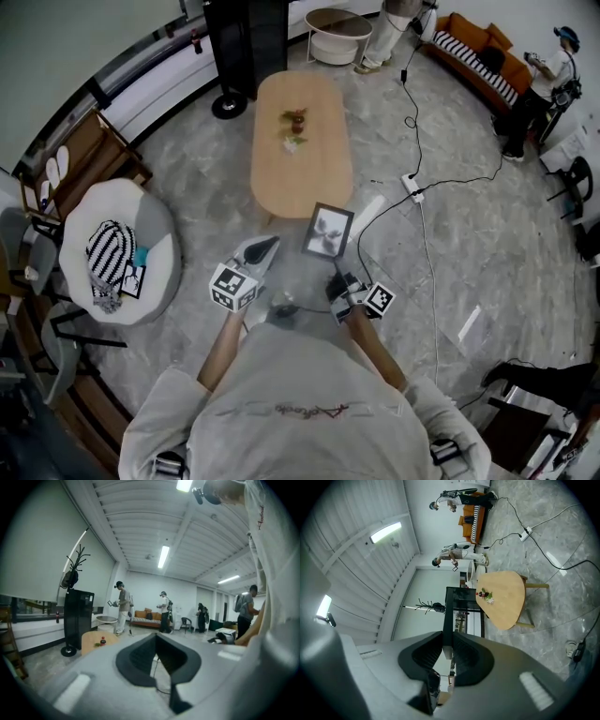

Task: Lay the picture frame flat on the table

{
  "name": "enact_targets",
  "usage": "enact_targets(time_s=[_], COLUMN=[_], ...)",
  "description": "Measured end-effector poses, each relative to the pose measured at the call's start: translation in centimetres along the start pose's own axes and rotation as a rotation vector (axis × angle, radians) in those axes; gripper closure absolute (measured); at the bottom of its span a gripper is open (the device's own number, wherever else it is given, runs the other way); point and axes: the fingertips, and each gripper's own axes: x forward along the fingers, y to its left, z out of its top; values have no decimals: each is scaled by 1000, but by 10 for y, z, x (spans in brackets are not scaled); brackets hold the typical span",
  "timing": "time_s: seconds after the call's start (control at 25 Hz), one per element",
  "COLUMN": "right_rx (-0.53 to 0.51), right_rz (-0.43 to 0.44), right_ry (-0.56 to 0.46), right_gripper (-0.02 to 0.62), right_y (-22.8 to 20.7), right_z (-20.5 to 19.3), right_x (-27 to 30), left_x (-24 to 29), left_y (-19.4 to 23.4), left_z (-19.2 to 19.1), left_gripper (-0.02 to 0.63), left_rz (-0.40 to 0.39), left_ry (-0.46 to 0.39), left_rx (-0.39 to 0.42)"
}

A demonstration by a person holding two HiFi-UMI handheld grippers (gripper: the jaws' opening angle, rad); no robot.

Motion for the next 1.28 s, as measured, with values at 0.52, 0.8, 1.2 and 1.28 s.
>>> enact_targets(time_s=[0.52, 0.8, 1.2, 1.28], right_rx=[-16, -12, -13, -10], right_rz=[10, -2, -24, -23], right_ry=[-54, -72, -89, -89], right_gripper=[522, 522, 522, 522], right_y=[-2, -10, -19, -20], right_z=[15, 10, 15, 15], right_x=[96, 110, 113, 115], left_x=[31, 35, 46, 48], left_y=[95, 117, 123, 126], left_z=[19, 17, 12, 11], left_gripper=[607, 607, 607, 607], left_rz=[-54, -72, -93, -93], left_ry=[-7, -6, 3, 6], left_rx=[5, 2, -8, -10])
